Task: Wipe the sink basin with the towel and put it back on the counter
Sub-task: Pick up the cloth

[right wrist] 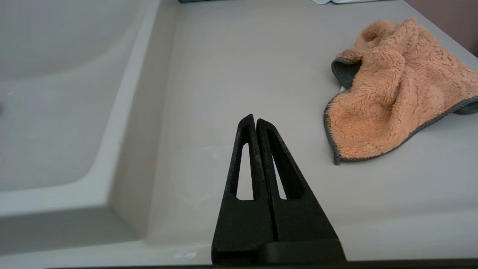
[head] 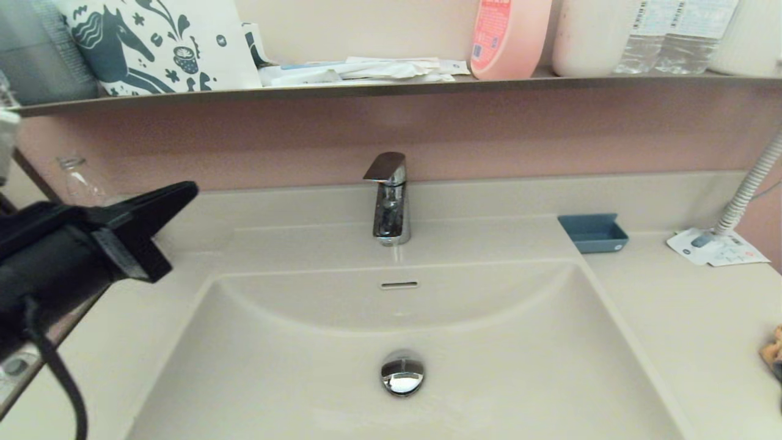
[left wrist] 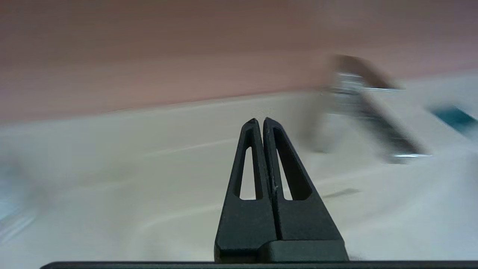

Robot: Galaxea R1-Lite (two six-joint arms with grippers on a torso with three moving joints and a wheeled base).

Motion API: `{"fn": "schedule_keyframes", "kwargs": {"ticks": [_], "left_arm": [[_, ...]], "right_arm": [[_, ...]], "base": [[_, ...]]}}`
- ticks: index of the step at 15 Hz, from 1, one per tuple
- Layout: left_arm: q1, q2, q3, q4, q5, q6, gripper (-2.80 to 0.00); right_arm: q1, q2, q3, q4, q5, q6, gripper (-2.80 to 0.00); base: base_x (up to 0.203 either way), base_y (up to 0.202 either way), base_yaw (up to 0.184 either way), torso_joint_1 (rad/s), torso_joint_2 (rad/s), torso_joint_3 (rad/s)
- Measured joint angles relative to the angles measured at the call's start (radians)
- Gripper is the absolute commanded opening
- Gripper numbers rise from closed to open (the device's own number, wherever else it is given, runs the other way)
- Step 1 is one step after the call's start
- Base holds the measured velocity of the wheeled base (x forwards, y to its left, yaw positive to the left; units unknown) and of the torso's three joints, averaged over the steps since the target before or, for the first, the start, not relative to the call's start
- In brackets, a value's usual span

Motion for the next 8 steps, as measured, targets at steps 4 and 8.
{"fn": "schedule_keyframes", "kwargs": {"ticks": [4, 8], "left_arm": [[0.169, -0.250, 0.156, 0.005, -0.011, -0.067, -2.80], [0.309, -0.466, 0.308, 0.015, -0.010, -0.081, -2.80]], "right_arm": [[0.000, 0.000, 0.000, 0.000, 0.000, 0.000, -2.80], [0.000, 0.000, 0.000, 0.000, 0.000, 0.000, -2.80]], "base": [[0.000, 0.000, 0.000, 0.000, 0.00, 0.000], [0.000, 0.000, 0.000, 0.000, 0.00, 0.000]]}}
